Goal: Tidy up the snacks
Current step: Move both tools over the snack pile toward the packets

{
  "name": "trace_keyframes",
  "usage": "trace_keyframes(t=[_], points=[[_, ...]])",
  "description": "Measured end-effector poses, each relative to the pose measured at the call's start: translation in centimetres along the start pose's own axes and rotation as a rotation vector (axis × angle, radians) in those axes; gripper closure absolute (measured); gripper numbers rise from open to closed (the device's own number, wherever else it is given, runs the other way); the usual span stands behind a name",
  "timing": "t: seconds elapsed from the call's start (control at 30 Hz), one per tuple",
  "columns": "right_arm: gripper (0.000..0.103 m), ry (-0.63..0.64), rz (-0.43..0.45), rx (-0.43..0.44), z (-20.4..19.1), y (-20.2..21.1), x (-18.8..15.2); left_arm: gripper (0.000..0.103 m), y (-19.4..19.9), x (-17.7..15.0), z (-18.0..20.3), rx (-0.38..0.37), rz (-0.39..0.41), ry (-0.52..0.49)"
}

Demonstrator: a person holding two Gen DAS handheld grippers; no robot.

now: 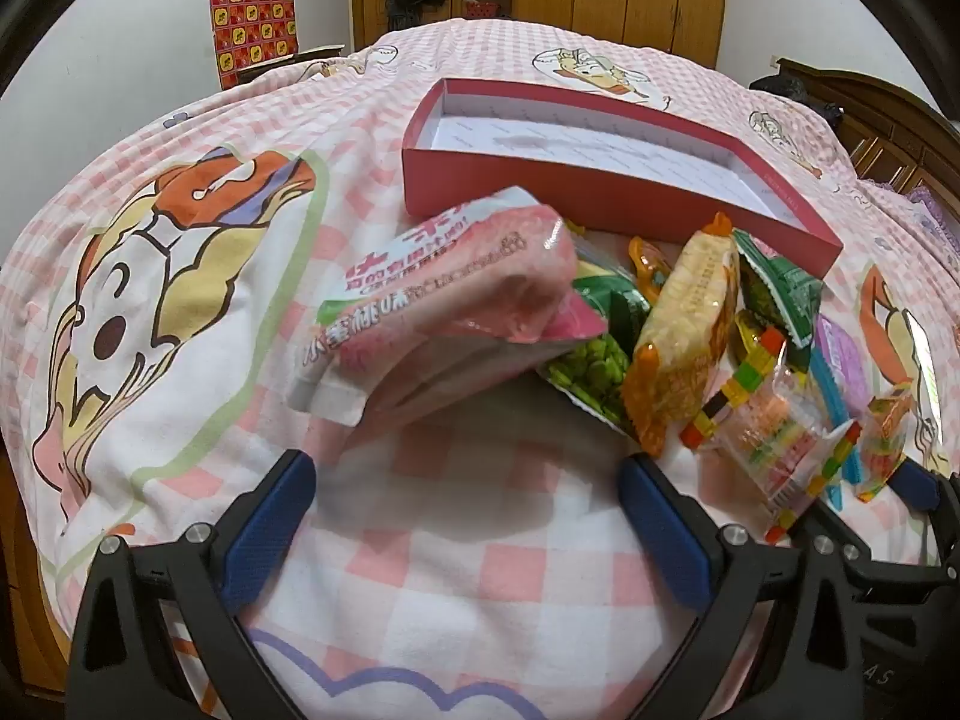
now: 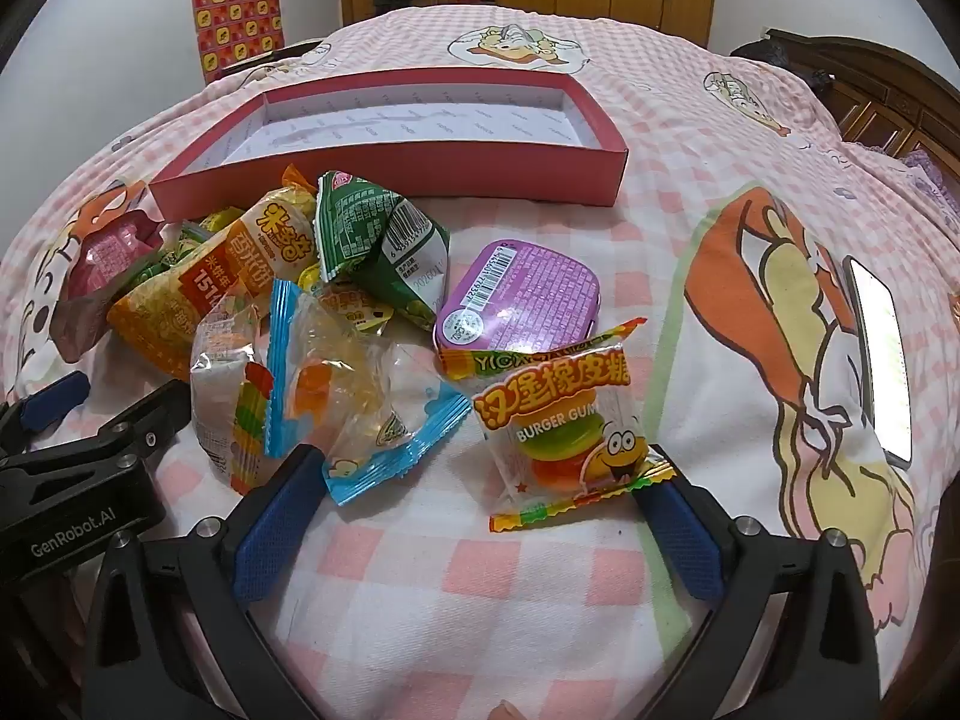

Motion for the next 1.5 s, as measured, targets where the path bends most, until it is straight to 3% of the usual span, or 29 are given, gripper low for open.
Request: trace_keyframes(t=[1.5], points=[[0.000,0.000,0.000,0.000,0.01,-0.11,0.04,0.000,0.16,-0.24,0.24,-0.001,0.000,0.000]])
Point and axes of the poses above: each gripper's, at about its wrist camera, not at the fingertips, and y roughly against the way its jaws point, z to its right, x to its top, the point moved 9 cm from there along -y, roughly the way its jaws point, and after that the axes turned 13 degrees about z, right-handed, at the moved point
